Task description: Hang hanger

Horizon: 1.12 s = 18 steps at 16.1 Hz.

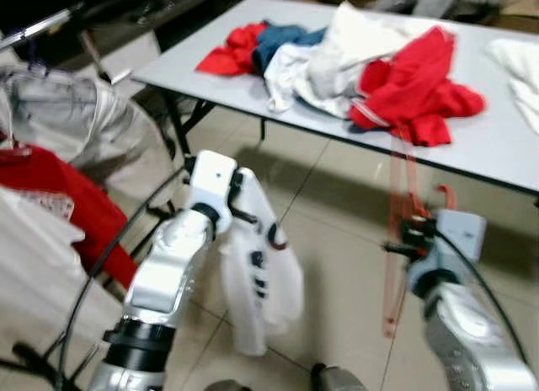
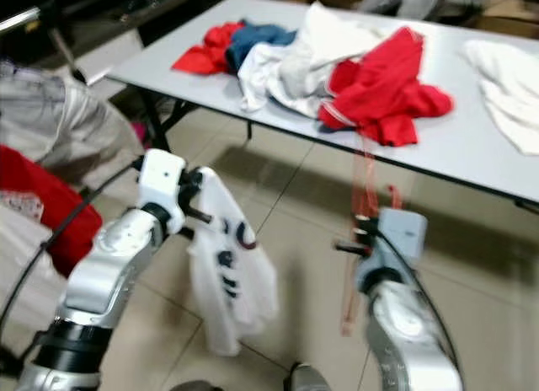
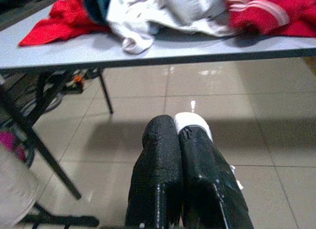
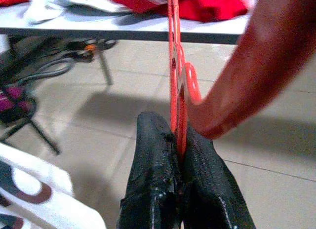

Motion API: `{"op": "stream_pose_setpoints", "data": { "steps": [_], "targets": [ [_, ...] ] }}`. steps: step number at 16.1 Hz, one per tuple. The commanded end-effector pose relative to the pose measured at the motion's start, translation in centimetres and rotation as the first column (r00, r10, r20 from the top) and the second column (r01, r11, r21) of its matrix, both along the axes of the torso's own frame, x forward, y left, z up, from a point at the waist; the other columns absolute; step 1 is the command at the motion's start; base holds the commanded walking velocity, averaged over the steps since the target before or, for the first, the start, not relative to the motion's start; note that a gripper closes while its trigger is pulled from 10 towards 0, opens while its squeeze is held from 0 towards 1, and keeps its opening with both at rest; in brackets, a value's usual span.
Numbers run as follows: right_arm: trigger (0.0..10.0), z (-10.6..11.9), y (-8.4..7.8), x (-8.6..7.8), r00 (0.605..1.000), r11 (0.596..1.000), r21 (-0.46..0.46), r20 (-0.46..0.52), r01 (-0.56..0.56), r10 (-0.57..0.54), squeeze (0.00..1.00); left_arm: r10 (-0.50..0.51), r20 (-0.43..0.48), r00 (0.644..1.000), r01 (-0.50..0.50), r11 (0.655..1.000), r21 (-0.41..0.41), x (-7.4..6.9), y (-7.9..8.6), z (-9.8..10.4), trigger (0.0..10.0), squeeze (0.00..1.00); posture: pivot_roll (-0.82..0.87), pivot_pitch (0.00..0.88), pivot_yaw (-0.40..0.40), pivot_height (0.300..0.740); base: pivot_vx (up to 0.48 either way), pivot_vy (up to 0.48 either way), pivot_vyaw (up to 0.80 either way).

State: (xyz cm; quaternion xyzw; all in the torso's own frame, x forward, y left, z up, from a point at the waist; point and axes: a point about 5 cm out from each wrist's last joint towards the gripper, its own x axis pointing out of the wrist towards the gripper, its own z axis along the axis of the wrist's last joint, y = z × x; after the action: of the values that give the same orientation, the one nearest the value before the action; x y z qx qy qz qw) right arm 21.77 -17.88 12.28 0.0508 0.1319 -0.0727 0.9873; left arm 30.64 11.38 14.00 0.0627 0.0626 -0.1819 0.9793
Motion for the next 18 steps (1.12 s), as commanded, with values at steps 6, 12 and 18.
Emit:
{"op": "stream_pose_setpoints", "data": {
  "steps": [6,12,18],
  "targets": [
    [10.0,-0.3,0.1,0.1,0.999,0.999,0.026,-0.004,0.032,-0.032,0.0,-0.021,0.028,0.999,0.02,1.0,0.02,0.1,-0.1,0.7,10.0,0.0,-0.04,0.054,0.113,0.74,0.0,0.161,-0.8],
    [10.0,-0.4,0.6,0.1,0.999,0.999,0.022,-0.011,0.03,-0.03,0.0,-0.027,0.035,0.999,0.027,1.0,-0.009,0.4,-0.1,1.0,10.0,0.0,-0.04,0.049,0.128,0.74,0.0,0.0,-0.64],
    [10.0,0.4,1.2,0.4,0.999,0.999,-0.021,0.019,-0.036,0.036,0.0,0.011,0.03,0.999,-0.011,1.0,-0.003,-0.4,1.1,0.8,10.0,0.0,-0.03,0.068,0.115,0.74,0.283,0.0,0.0]
  ]
}}
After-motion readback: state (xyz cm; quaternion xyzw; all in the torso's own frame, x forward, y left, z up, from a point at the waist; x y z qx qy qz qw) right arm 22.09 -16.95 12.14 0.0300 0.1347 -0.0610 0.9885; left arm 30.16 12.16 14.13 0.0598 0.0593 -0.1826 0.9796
